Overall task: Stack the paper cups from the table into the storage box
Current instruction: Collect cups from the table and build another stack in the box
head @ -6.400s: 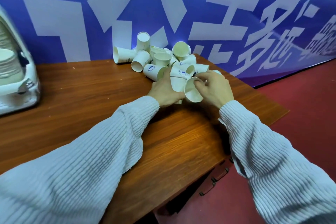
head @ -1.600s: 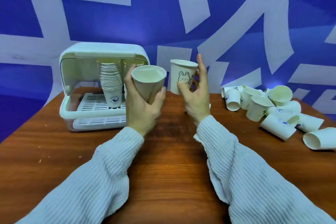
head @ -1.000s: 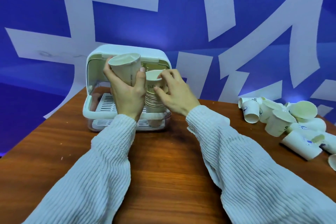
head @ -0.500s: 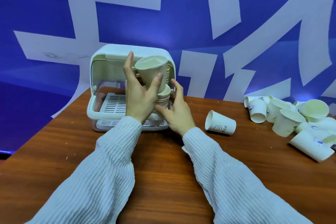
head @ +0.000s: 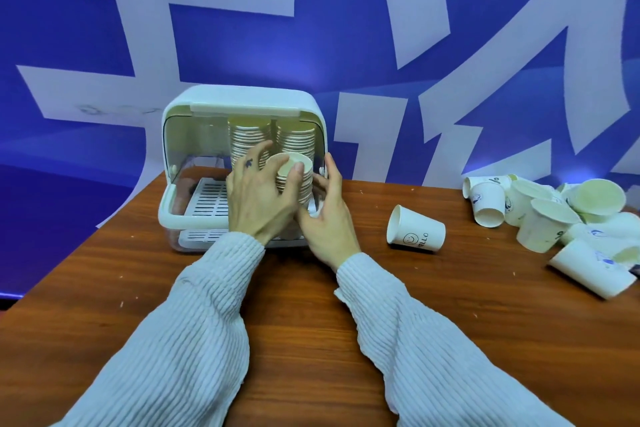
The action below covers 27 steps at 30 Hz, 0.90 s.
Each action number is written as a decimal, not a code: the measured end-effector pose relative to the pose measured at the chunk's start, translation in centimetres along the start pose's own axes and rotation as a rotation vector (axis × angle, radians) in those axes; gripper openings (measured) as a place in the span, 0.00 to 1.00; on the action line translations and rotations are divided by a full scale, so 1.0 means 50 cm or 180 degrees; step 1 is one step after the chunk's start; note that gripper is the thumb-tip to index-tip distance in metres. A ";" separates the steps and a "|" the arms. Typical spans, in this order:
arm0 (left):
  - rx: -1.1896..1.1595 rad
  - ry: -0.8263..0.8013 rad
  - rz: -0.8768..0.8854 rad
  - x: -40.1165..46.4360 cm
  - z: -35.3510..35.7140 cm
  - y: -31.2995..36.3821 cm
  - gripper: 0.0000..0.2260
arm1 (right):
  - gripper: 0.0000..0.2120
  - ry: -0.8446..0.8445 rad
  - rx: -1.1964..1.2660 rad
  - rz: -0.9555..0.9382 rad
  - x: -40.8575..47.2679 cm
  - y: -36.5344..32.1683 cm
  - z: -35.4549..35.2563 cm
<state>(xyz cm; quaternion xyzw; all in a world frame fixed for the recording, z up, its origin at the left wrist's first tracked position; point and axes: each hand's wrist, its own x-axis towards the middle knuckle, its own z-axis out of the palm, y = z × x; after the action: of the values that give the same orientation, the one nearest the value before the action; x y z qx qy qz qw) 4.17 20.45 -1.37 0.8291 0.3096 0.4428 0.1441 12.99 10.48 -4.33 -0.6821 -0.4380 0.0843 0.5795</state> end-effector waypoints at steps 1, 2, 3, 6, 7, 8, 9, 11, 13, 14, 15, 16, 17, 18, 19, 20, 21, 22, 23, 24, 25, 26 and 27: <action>-0.0056 -0.0014 -0.0006 -0.001 0.001 -0.003 0.25 | 0.44 0.0058 -0.0052 -0.0044 -0.001 -0.006 -0.006; -0.0107 -0.0056 -0.0015 -0.001 0.001 -0.003 0.24 | 0.42 0.0167 -0.0156 -0.0085 -0.001 -0.010 -0.017; -0.0170 -0.0135 -0.0039 0.001 0.000 -0.003 0.23 | 0.40 0.0325 -0.0276 -0.0128 0.000 -0.013 -0.035; -0.0440 -0.0339 -0.0097 0.005 -0.004 -0.003 0.24 | 0.30 0.0781 -0.0863 -0.0240 -0.001 0.003 -0.119; -0.0517 -0.0339 -0.0123 0.005 -0.005 -0.002 0.26 | 0.27 0.0790 -0.1264 -0.0246 -0.005 0.017 -0.153; -0.0566 -0.0292 -0.0143 0.005 -0.004 -0.003 0.28 | 0.26 0.0700 -0.1734 -0.0218 -0.013 0.036 -0.186; -0.0561 -0.0186 -0.0139 0.003 -0.003 -0.002 0.30 | 0.27 0.0519 -0.2203 -0.0137 -0.024 0.056 -0.218; -0.0456 0.0285 0.0061 -0.006 0.000 0.010 0.29 | 0.31 0.0048 -0.2823 0.0081 -0.050 0.091 -0.270; -0.0440 0.0850 0.0544 -0.019 0.005 0.039 0.25 | 0.36 -0.0269 -0.3096 0.0137 -0.067 0.117 -0.298; -0.0519 0.0974 0.0784 -0.028 0.011 0.060 0.24 | 0.37 -0.0242 -0.3188 0.0064 -0.069 0.126 -0.306; -0.0670 0.0924 0.0992 -0.039 0.018 0.085 0.23 | 0.37 -0.0107 -0.3257 -0.0022 -0.068 0.130 -0.310; -0.0855 0.0733 0.1130 -0.052 0.027 0.114 0.22 | 0.35 0.0078 -0.3276 -0.0090 -0.067 0.131 -0.312; -0.1040 0.0435 0.1182 -0.067 0.038 0.144 0.22 | 0.33 0.0291 -0.3168 -0.0090 -0.066 0.129 -0.312; -0.1168 0.0053 0.1170 -0.083 0.053 0.170 0.23 | 0.32 0.0508 -0.2812 0.0017 -0.066 0.126 -0.311; -0.1179 -0.0369 0.1120 -0.099 0.070 0.194 0.26 | 0.31 0.0666 -0.2108 0.0219 -0.068 0.117 -0.311; -0.1104 -0.0762 0.1061 -0.112 0.088 0.215 0.30 | 0.31 0.0831 -0.1123 0.0375 -0.072 0.109 -0.311; -0.1061 -0.1118 0.0960 -0.123 0.108 0.233 0.34 | 0.30 0.0948 -0.0268 0.0492 -0.079 0.104 -0.312; -0.1135 -0.1412 0.0776 -0.132 0.130 0.249 0.39 | 0.28 0.0920 0.0269 0.0565 -0.087 0.105 -0.313; -0.1291 -0.1577 0.0549 -0.140 0.148 0.263 0.41 | 0.25 0.0763 0.0498 0.0605 -0.097 0.100 -0.316; -0.1471 -0.1584 0.0325 -0.147 0.163 0.274 0.41 | 0.22 0.0611 0.0407 0.0631 -0.105 0.094 -0.320; -0.1632 -0.1476 0.0123 -0.155 0.176 0.280 0.41 | 0.21 0.0546 0.0184 0.0622 -0.112 0.085 -0.330; -0.1736 -0.1352 -0.0038 -0.164 0.185 0.282 0.41 | 0.21 0.0663 -0.0114 0.0587 -0.117 0.084 -0.347; -0.1801 -0.1291 -0.0115 -0.175 0.190 0.283 0.43 | 0.20 0.0993 -0.0450 0.0565 -0.117 0.088 -0.374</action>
<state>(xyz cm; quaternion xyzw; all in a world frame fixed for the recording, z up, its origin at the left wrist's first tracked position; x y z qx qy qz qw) 13.79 4.35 -5.13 0.8218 0.1542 0.3346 0.4346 23.33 -6.73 -4.56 -0.7619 -0.2857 -0.0026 0.5813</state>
